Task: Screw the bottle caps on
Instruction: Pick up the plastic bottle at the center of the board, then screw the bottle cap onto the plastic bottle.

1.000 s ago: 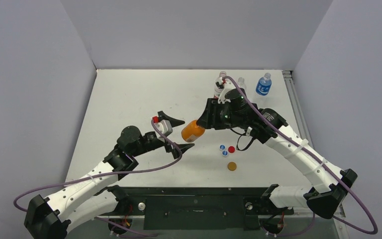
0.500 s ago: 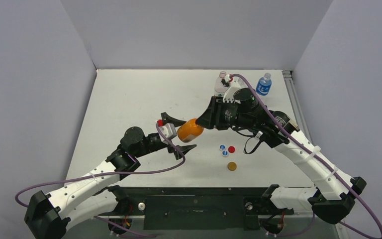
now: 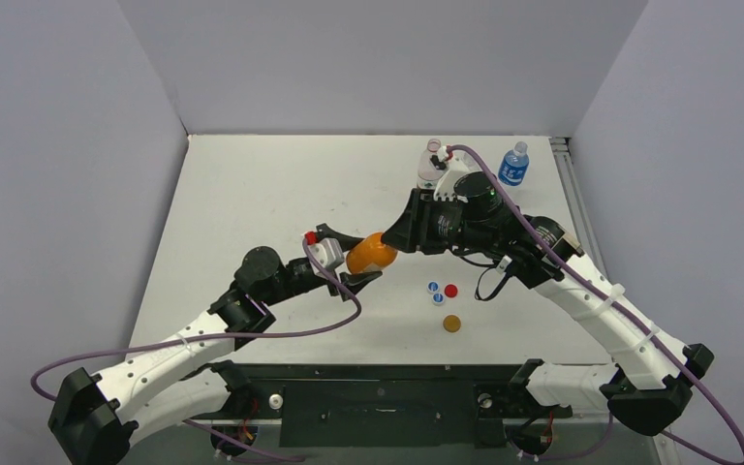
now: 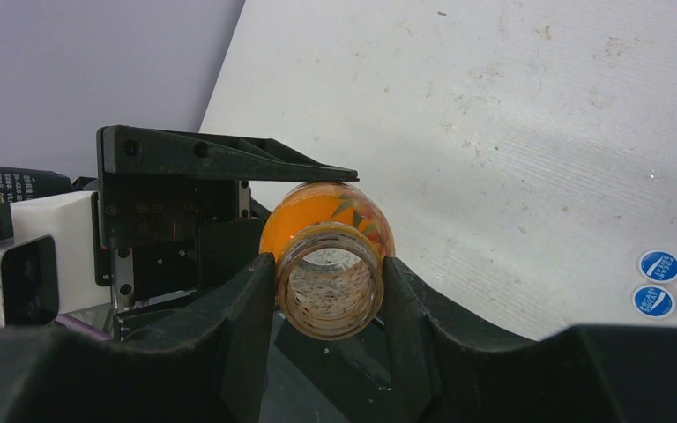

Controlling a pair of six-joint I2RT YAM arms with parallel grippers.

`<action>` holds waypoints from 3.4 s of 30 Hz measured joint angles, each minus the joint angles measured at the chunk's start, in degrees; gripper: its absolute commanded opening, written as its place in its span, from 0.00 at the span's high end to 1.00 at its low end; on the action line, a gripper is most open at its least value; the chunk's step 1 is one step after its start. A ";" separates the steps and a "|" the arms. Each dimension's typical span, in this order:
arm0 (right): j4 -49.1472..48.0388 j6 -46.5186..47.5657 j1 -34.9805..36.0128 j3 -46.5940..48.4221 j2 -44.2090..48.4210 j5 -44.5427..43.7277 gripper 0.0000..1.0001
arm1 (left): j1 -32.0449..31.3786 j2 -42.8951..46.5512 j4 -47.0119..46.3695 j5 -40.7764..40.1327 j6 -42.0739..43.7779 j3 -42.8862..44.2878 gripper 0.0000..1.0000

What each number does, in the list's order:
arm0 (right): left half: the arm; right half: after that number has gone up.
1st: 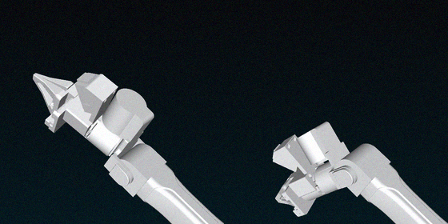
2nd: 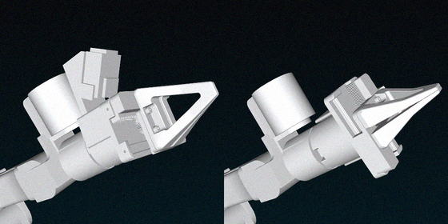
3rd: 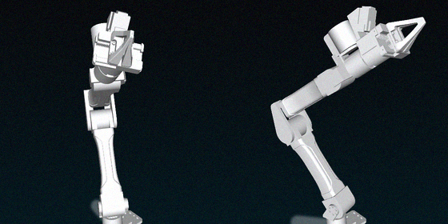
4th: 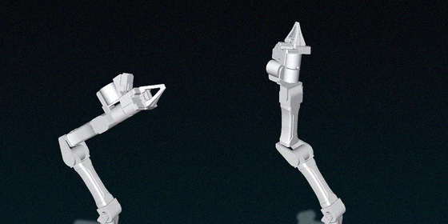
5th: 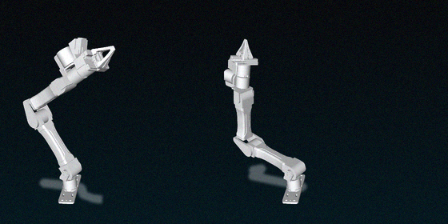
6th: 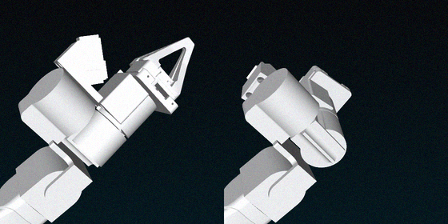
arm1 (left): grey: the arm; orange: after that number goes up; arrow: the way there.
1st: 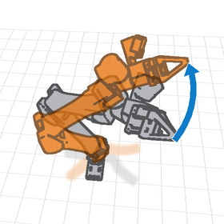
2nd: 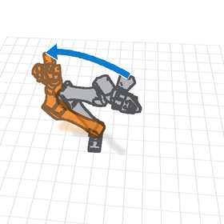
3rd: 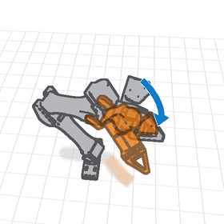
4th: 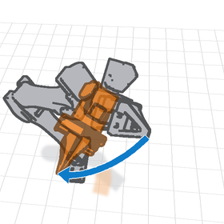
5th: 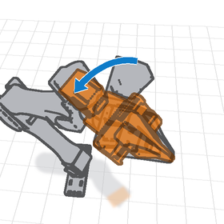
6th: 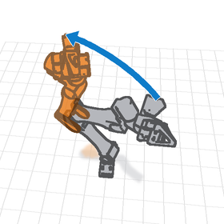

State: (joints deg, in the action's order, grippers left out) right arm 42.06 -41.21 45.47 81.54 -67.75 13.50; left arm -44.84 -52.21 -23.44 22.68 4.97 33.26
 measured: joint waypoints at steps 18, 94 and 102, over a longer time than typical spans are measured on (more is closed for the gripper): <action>2.93 0.66 0.24 0.72 2.27 -17.11 0.19 | -1.14 -0.07 3.15 -8.90 -1.79 0.02 0.72; -9.27 -17.53 5.92 -49.88 -3.37 -33.99 0.69 | 1.92 12.83 24.13 -19.80 -5.84 1.64 0.67; -9.73 -15.06 4.46 -49.51 -2.75 -31.87 0.82 | 1.92 12.04 24.04 -18.71 -5.73 1.64 0.67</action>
State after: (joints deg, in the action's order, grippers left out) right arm 32.34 -56.27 49.93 32.03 -70.50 -18.37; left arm -42.92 -40.16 0.60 3.97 -0.75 34.89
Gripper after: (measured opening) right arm 0.389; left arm 0.592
